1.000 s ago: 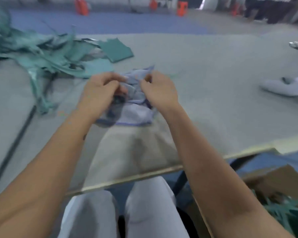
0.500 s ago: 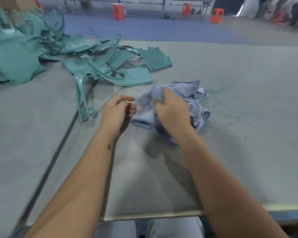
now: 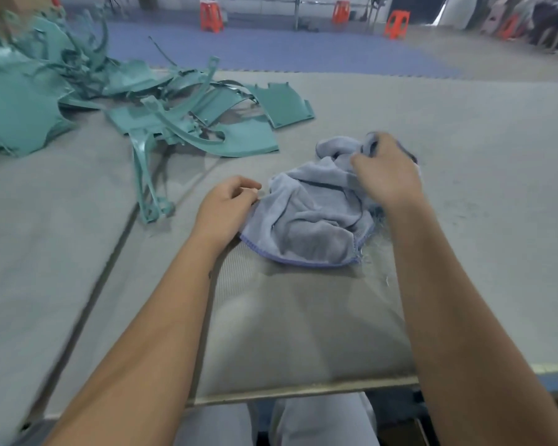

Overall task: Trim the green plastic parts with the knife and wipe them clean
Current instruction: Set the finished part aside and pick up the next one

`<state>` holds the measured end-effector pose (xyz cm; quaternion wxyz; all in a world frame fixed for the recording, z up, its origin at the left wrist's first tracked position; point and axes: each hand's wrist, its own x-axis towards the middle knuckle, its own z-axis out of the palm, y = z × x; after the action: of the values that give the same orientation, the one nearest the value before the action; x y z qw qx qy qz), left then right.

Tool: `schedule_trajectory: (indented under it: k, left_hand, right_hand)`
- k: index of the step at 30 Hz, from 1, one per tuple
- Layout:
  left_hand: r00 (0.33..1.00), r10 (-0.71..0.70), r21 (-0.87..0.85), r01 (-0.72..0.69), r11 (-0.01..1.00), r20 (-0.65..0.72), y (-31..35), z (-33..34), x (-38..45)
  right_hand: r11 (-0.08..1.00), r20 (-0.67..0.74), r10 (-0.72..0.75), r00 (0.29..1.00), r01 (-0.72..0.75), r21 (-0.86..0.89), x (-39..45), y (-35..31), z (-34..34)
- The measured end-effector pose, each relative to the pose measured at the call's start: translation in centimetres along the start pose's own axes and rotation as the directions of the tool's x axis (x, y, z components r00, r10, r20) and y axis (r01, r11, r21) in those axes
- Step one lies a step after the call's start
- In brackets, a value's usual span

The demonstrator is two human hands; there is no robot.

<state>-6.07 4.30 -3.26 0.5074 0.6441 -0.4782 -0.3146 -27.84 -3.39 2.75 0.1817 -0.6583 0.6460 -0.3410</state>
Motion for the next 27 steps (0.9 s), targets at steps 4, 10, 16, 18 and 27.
schedule_trajectory:
  k: [4, 10, 16, 18, 27]
  left_hand:
    - [0.986, 0.166, -0.101, -0.167, 0.981, -0.015, 0.7, 0.2, -0.5]
    - [0.979, 0.188, -0.599, -0.105, 0.794, 0.079, 1.5, -0.3, -0.9]
    - [1.000, 0.027, -0.395, -0.019, 0.919, 0.013, 1.2, -0.4, -0.4]
    - [1.000, -0.017, -0.395, 0.010, 0.919, -0.014, 1.2, -0.4, -0.2]
    - [0.965, -0.045, -0.270, -0.027, 0.962, -0.257, 0.5, -0.4, 0.0]
  right_hand:
    - [0.960, 0.040, -0.281, 0.959, 0.281, 0.000, -2.8, -1.6, 2.9]
    - [0.906, 0.359, -0.422, 0.832, 0.394, 0.152, -3.7, -2.7, 3.7]
    - [0.881, -0.264, 0.110, 0.958, 0.030, 0.473, -0.8, -1.9, 0.6]
    - [0.935, -0.226, 0.134, 0.965, -0.048, 0.350, -0.4, -1.8, 0.8]
    - [0.842, -0.092, -0.459, 0.884, 0.399, -0.364, -3.5, -1.3, 5.6]
